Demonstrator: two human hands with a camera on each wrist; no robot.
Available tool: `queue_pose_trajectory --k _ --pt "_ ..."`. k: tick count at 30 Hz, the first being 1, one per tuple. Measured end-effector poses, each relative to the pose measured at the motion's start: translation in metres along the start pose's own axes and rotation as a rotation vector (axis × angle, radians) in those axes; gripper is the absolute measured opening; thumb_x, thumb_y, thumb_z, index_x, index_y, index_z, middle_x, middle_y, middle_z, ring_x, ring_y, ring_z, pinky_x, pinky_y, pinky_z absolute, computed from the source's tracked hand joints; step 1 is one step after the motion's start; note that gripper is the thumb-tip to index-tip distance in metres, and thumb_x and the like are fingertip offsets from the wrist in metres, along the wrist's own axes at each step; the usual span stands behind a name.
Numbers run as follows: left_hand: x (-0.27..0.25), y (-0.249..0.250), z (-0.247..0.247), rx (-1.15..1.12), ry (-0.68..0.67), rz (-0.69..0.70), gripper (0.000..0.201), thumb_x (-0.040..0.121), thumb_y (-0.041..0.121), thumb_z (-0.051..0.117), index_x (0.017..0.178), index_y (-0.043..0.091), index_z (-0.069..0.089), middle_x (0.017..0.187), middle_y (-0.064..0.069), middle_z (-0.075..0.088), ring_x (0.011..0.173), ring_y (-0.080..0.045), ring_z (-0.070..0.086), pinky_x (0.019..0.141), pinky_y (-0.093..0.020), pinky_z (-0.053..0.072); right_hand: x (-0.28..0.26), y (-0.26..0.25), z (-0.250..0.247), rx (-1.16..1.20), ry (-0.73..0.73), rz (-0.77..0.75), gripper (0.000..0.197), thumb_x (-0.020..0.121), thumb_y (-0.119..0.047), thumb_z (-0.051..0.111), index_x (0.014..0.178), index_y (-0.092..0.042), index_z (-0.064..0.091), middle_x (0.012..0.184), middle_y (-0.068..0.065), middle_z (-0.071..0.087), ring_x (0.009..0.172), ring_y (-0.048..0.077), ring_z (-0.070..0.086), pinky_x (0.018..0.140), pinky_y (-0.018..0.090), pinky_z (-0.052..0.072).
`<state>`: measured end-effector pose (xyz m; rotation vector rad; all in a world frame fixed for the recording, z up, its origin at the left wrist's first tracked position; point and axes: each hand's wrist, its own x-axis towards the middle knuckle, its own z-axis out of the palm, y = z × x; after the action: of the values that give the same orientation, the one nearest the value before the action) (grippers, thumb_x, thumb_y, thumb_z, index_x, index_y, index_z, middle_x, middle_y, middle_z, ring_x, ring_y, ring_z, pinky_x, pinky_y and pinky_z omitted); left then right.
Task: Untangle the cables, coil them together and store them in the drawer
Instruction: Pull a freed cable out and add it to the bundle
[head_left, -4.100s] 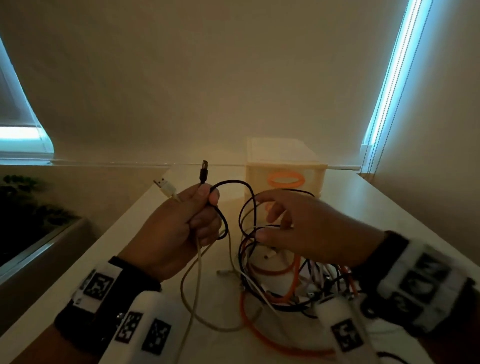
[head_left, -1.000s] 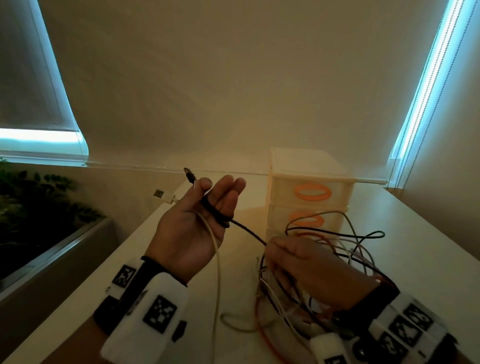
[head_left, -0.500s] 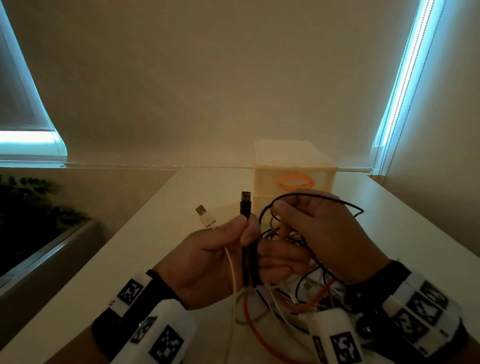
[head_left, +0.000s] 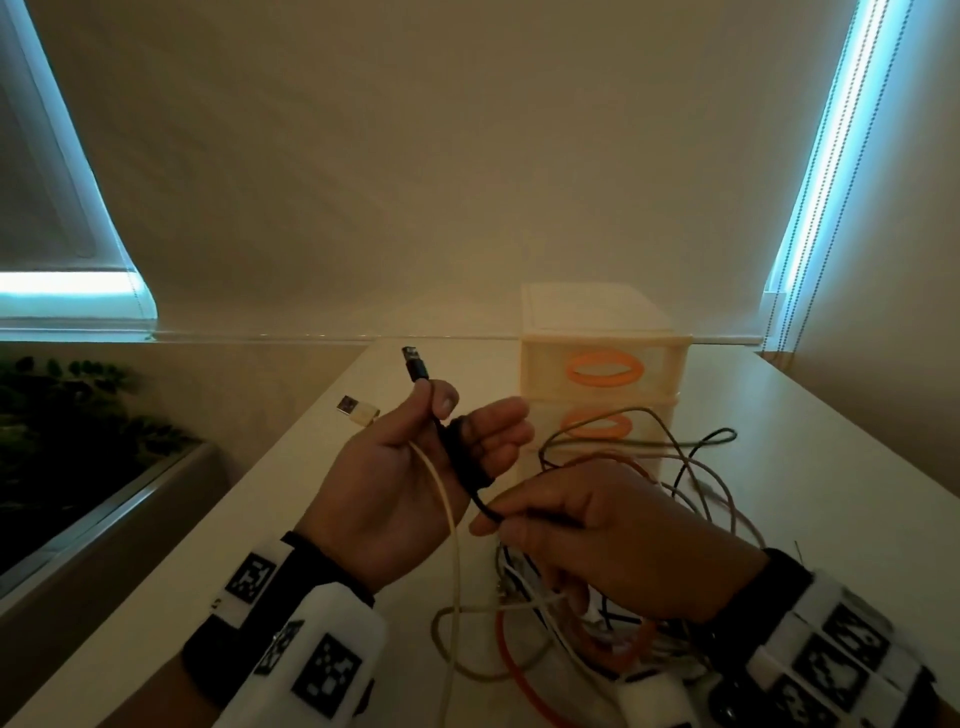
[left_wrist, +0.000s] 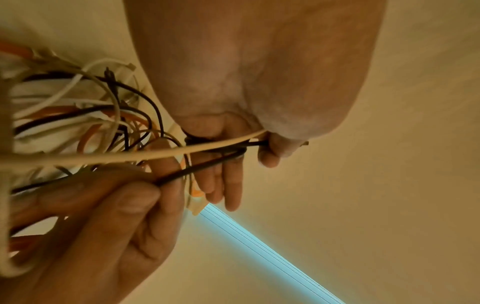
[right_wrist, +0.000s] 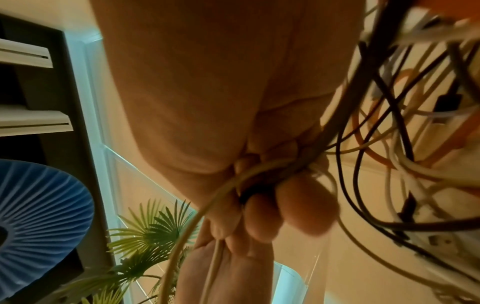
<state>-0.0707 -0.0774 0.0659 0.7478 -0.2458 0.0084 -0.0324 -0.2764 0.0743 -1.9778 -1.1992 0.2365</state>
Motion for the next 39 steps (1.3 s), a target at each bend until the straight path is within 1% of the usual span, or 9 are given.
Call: queue_pose_trajectory --k 3,6,10,16,21,27,31,36,39 --pt "-0.001 -0.001 -0.001 -0.095 0.007 0.075 0.035 0.106 0.037 0.038 0.081 0.016 0.051 0.096 -0.011 0.070 0.090 -0.028 0.069 0.076 -0.035 0.059 0.001 0.008 -0.001 -0.070 -0.029 0.035 0.021 0.104 -0.027 0.051 0.103 -0.030 0.072 0.075 0.005 0.071 0.058 0.012 0.065 0.063 0.030 0.056" --pt "0.000 0.001 -0.006 -0.166 -0.066 0.079 0.034 0.108 0.034 0.033 0.086 0.016 0.051 0.071 0.002 0.056 0.069 -0.016 0.056 0.064 -0.028 0.049 -0.002 0.014 0.003 0.024 0.081 0.194 0.032 0.101 -0.026 0.038 0.103 -0.020 0.069 0.087 0.002 0.069 0.072 0.015 0.066 0.067 0.037 0.058" --pt "0.004 0.002 -0.014 -0.151 -0.093 0.063 0.034 0.110 0.033 0.028 0.090 0.014 0.048 0.063 0.004 0.049 0.061 -0.013 0.047 0.059 -0.025 0.041 0.002 0.027 -0.008 0.088 0.192 0.208 0.029 0.104 -0.026 0.048 0.085 -0.020 0.069 0.060 -0.005 0.062 0.053 0.006 0.058 0.056 0.023 0.050" --pt "0.006 0.002 -0.019 -0.189 -0.161 0.034 0.032 0.111 0.033 0.027 0.100 0.014 0.050 0.063 0.005 0.048 0.058 -0.011 0.044 0.056 -0.023 0.037 0.007 0.028 0.005 0.265 0.228 0.096 0.019 0.101 -0.012 0.055 0.096 -0.018 0.072 0.089 0.002 0.078 0.090 0.014 0.073 0.089 0.028 0.056" --pt "0.006 0.003 -0.016 -0.169 -0.102 0.072 0.032 0.111 0.031 0.029 0.101 0.013 0.054 0.059 0.006 0.046 0.059 -0.011 0.048 0.057 -0.024 0.042 0.010 0.031 0.008 0.098 0.325 0.160 0.020 0.100 -0.033 0.057 0.085 -0.029 0.071 0.075 0.001 0.071 0.058 0.003 0.061 0.059 0.023 0.048" --pt "0.002 0.007 -0.014 -0.206 -0.038 0.101 0.032 0.110 0.025 0.030 0.104 0.013 0.059 0.058 0.005 0.051 0.067 -0.013 0.063 0.062 -0.023 0.053 0.005 0.020 0.006 0.342 0.099 0.168 0.017 0.104 -0.018 0.050 0.096 -0.014 0.064 0.076 0.004 0.069 0.043 0.017 0.054 0.046 0.028 0.047" --pt "0.000 0.005 -0.006 -0.119 0.004 0.118 0.028 0.108 0.021 0.032 0.105 0.017 0.060 0.069 0.005 0.065 0.054 -0.007 0.057 0.051 -0.019 0.049 0.009 0.019 0.008 0.375 0.163 0.259 0.025 0.105 -0.023 0.048 0.095 -0.015 0.069 0.061 0.005 0.056 0.040 0.003 0.043 0.040 0.015 0.035" --pt "-0.004 -0.001 -0.009 -0.145 -0.123 0.065 0.044 0.113 0.022 0.016 0.123 0.005 0.055 0.061 -0.009 0.057 0.116 -0.035 0.064 0.097 -0.040 0.054 0.013 0.016 0.008 0.293 0.281 0.306 0.045 0.101 -0.042 0.052 0.074 -0.011 0.070 0.050 0.004 0.058 0.040 0.007 0.047 0.043 0.013 0.035" --pt "-0.005 0.000 -0.008 -0.146 -0.164 0.031 0.038 0.112 0.017 0.024 0.127 0.003 0.056 0.058 -0.009 0.045 0.105 -0.036 0.067 0.090 -0.041 0.055 0.013 0.015 0.010 0.197 0.256 0.414 0.062 0.097 -0.060 0.044 0.064 -0.014 0.067 0.048 0.001 0.057 0.041 0.005 0.048 0.045 0.013 0.037"
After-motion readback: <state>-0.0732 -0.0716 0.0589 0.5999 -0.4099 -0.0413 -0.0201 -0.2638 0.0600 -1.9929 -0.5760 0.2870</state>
